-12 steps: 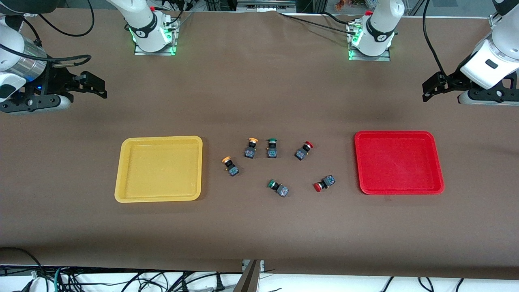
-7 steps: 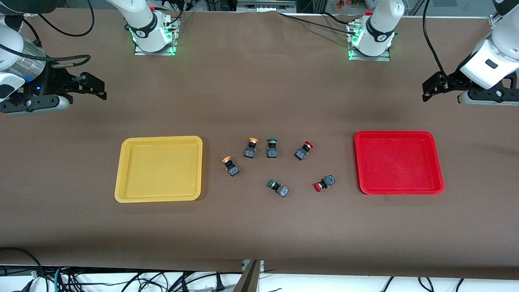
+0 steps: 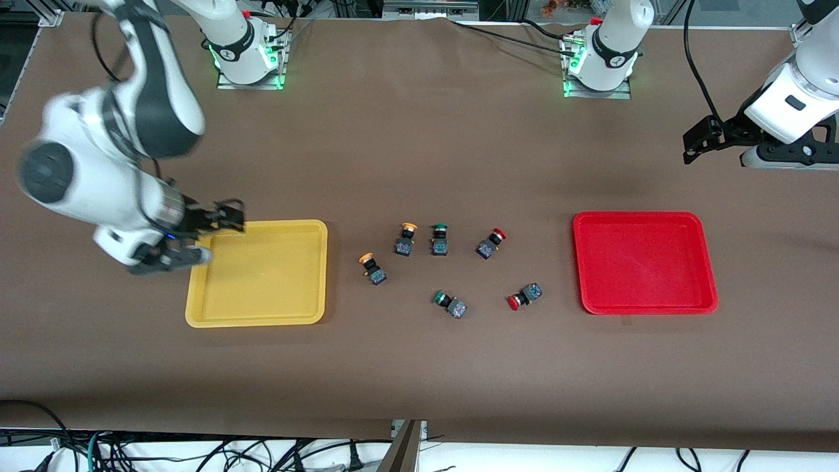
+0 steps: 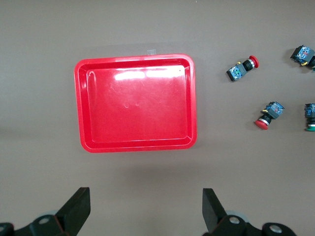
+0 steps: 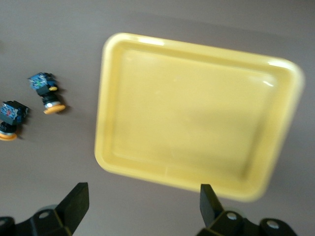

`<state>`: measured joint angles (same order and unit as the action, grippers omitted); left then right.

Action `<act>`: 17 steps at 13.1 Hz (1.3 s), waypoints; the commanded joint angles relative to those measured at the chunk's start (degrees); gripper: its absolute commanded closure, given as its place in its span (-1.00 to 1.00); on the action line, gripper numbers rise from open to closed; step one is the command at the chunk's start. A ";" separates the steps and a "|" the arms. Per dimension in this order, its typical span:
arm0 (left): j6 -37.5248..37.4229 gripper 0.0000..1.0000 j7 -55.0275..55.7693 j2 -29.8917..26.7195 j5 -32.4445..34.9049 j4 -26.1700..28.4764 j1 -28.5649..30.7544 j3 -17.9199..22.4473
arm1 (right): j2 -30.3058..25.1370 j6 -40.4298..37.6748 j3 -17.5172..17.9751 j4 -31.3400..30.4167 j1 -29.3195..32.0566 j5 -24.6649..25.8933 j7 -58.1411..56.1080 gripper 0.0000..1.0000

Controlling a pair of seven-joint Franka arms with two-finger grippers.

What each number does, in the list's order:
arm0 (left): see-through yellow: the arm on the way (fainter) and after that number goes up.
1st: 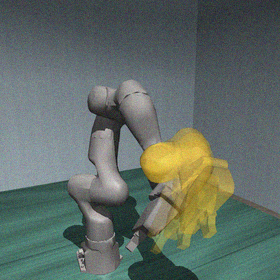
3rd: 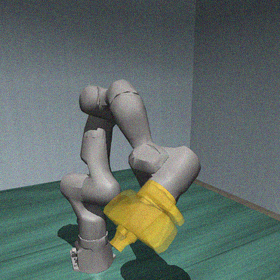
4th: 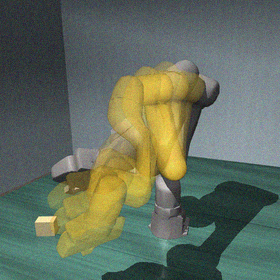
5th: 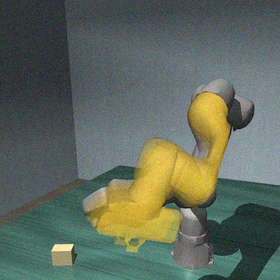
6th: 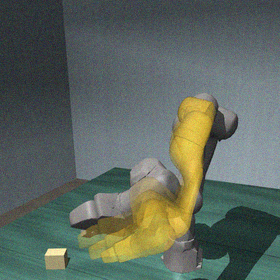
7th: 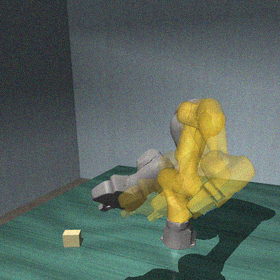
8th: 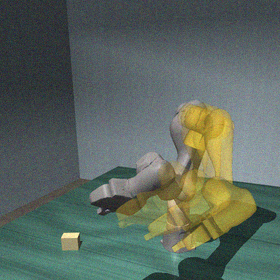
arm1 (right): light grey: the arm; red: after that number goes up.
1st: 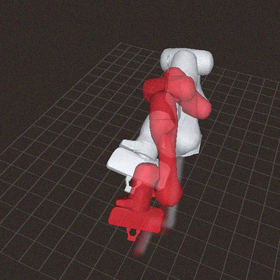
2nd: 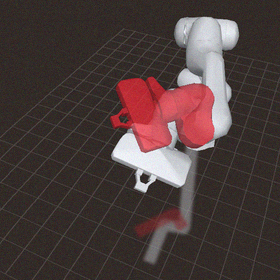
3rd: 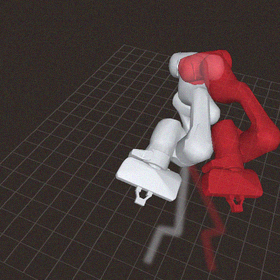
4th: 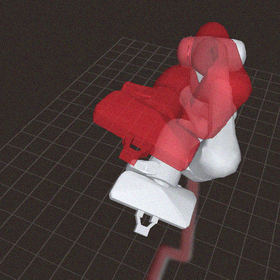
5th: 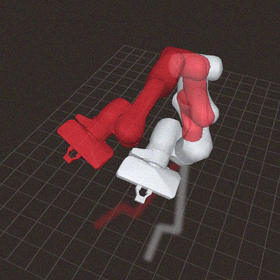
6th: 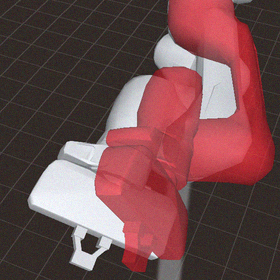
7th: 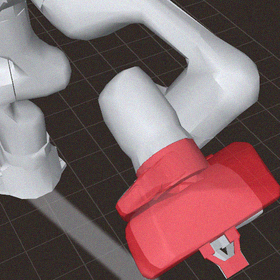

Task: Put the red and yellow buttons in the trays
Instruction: 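Reach the right gripper to a yellow-capped button and grasp it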

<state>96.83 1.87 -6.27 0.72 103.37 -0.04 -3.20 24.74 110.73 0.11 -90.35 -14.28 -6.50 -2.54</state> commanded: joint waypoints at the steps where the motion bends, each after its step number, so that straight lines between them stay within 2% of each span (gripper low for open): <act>1: -1.02 -1.00 0.33 0.38 -1.25 -1.24 0.13 -0.05 | 9.85 10.50 1.74 5.52 -5.99 -0.18 -0.80 -0.99; 3: -1.02 -1.00 0.33 0.38 -1.25 -1.24 0.13 -0.05 | 16.36 20.36 1.82 7.11 -8.47 -0.26 1.99 -0.99; 6: -1.11 -1.00 0.76 0.38 -1.25 -1.24 -0.30 -0.14 | 21.74 28.11 1.91 7.47 -13.12 -0.18 6.81 -0.99; 11: -0.94 -1.00 1.65 0.38 -1.34 -1.33 -0.40 -0.84 | 26.06 34.98 1.47 7.38 -16.57 0.35 12.03 -0.99; 12: -0.76 -1.00 1.47 0.55 -1.77 -1.33 -0.40 -0.84 | 26.67 36.47 1.56 7.20 -16.57 0.26 12.03 -0.93; 14: -1.72 -1.00 0.85 3.61 -1.78 -3.34 -0.75 -1.10 | 26.94 37.45 1.47 6.67 -16.66 0.26 12.03 -0.03; 16: -4.01 -1.00 0.50 6.08 -1.86 -3.97 -1.10 -1.28 | 26.15 35.62 1.38 6.85 -15.96 0.17 12.29 0.69; 17: -3.84 -1.00 0.42 10.27 -1.78 -4.14 -2.14 -2.24 | 24.84 32.21 1.12 7.20 -15.78 0.17 12.38 1.00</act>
<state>94.75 2.90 -2.61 0.38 102.49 -0.87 -4.73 50.56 146.74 1.26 -84.46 -30.46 -6.46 8.88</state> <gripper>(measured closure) 0.000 0.410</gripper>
